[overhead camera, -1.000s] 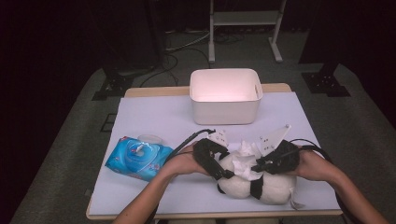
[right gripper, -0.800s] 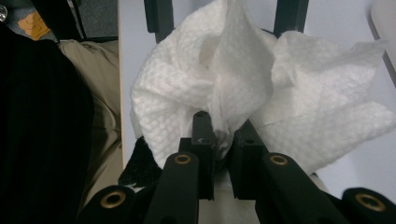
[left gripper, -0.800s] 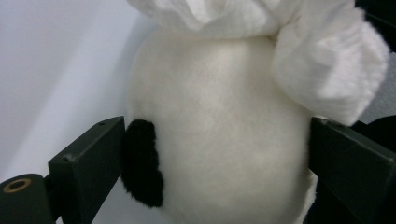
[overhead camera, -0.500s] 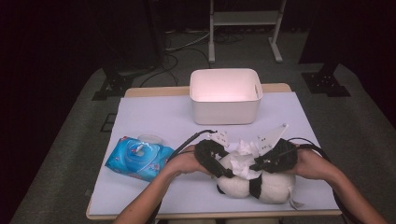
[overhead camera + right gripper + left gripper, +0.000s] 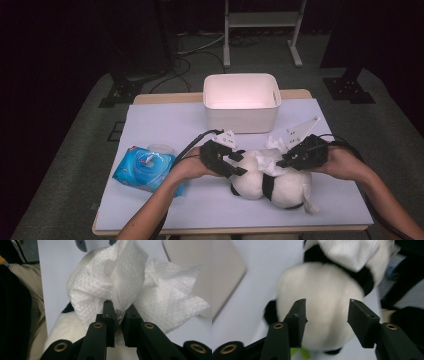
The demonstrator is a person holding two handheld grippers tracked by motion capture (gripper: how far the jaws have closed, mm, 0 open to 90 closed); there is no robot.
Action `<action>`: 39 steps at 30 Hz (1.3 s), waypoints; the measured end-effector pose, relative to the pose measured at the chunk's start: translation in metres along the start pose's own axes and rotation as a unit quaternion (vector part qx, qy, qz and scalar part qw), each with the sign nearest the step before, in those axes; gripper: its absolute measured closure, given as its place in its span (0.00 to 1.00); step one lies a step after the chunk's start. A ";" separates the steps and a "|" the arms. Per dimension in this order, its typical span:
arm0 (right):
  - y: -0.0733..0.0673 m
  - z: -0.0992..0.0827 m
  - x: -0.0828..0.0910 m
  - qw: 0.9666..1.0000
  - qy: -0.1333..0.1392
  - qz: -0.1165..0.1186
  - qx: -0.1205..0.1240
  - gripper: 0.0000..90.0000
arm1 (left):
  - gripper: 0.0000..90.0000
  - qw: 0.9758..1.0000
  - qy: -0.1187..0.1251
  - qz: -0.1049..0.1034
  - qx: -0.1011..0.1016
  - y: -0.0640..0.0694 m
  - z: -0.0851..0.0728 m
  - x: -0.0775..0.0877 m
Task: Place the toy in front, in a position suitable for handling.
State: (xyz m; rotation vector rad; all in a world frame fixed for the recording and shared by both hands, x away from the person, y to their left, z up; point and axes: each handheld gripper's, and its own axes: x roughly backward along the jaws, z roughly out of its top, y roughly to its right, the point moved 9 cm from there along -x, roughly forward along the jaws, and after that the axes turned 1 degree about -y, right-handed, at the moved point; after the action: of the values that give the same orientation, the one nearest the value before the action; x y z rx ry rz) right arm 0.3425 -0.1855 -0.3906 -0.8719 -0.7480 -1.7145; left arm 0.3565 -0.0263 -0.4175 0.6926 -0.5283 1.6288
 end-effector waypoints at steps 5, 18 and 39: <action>0.001 -0.007 -0.004 1.000 0.007 0.009 -0.016 0.91 | 0.42 1.000 0.005 -0.005 0.014 -0.004 -0.004 -0.008; 0.004 0.017 -0.025 1.000 -0.013 0.016 0.009 0.91 | 0.40 1.000 -0.015 0.003 0.011 0.001 -0.007 -0.024; -0.040 0.010 -0.023 0.998 0.004 0.026 0.050 0.91 | 0.10 0.999 -0.018 -0.033 0.014 0.011 0.001 -0.012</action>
State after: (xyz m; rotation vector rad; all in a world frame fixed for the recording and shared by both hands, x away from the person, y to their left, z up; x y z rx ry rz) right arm 0.3111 -0.1547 -0.4076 -0.8094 -0.7927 -1.6200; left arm 0.3472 -0.0377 -0.4249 0.7532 -0.5036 1.5667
